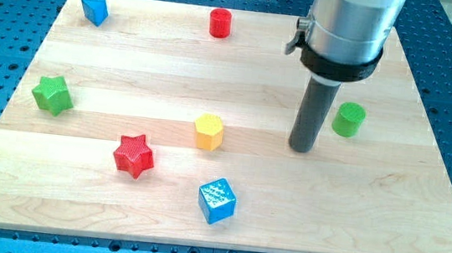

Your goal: Put the green circle vertically below the yellow heart

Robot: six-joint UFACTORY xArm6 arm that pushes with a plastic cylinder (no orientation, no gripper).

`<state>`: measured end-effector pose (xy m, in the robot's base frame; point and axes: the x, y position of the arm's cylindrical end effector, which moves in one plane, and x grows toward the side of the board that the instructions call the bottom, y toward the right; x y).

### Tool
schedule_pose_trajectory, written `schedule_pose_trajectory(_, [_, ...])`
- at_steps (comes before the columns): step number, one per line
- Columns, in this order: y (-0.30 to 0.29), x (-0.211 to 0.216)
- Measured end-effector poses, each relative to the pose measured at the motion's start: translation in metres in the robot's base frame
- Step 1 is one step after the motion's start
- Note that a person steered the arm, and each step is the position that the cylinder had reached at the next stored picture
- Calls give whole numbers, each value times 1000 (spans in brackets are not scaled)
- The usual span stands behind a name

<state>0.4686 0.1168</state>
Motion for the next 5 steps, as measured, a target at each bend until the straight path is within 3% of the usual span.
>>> schedule_pose_trajectory(1, [-10,-16])
schedule_pose_trajectory(2, [38,-24])
schedule_pose_trajectory(3, [44,-24])
schedule_pose_trajectory(5, [-95,29])
